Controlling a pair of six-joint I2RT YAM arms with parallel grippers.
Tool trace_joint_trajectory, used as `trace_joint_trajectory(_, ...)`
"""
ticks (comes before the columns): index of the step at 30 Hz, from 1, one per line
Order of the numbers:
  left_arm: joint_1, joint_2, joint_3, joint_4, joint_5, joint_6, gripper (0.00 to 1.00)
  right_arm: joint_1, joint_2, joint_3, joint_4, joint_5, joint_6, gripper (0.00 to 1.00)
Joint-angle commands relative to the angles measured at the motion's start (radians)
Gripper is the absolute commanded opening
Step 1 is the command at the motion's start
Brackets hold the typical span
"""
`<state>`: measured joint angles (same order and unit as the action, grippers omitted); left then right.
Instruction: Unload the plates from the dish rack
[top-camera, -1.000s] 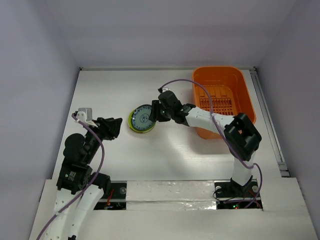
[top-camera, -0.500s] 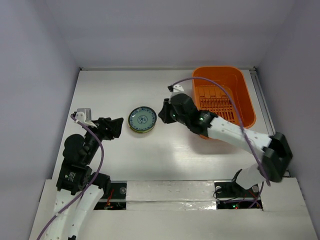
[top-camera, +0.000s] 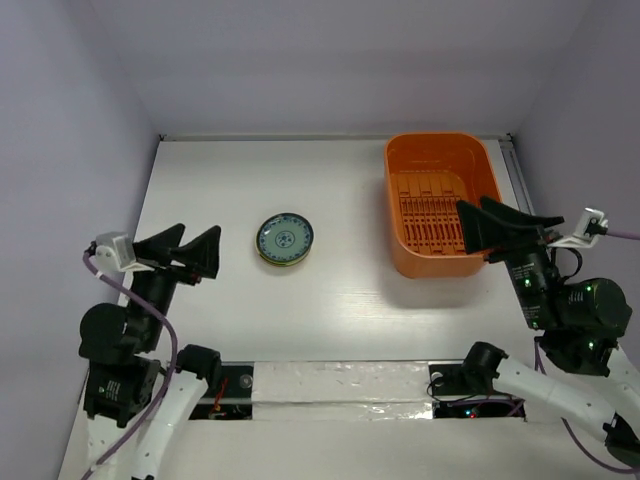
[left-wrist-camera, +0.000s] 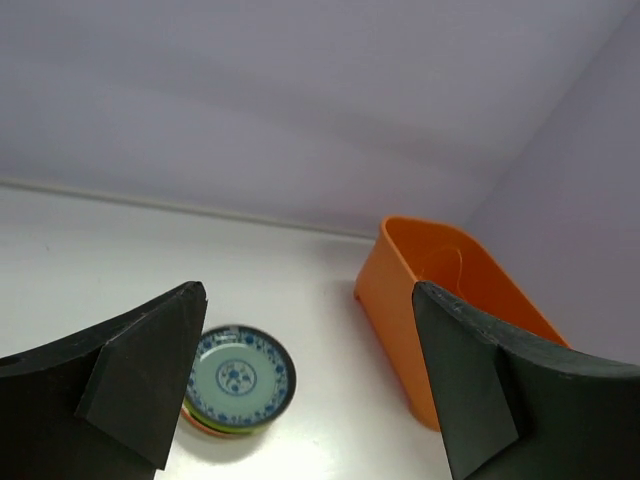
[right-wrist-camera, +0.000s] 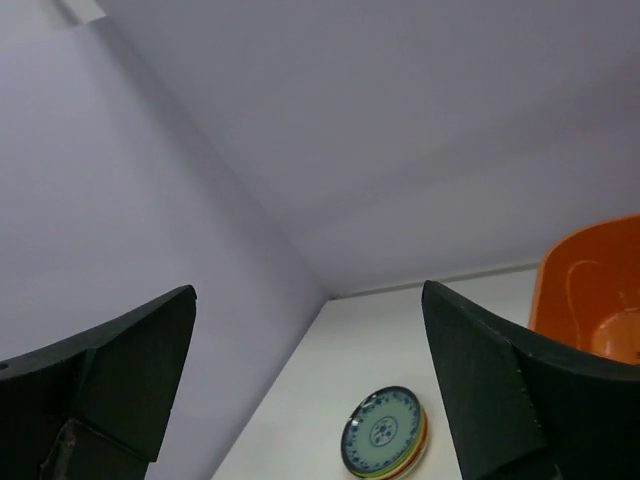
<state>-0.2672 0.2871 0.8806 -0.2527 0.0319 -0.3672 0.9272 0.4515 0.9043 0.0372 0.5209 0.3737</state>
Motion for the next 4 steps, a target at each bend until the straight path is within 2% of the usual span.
trace_joint_trajectory(1, 0.003, -0.012, 0.032, 0.053, -0.059, 0.03, 0.82, -0.001, 0.026, -0.056, -0.016, 0.12, -0.035, 1.0)
trace_joint_trajectory(4, 0.003, -0.006, 0.029, 0.05, -0.059, 0.027, 0.84, -0.001, 0.059, -0.064, -0.031, 0.137, -0.022, 1.0)
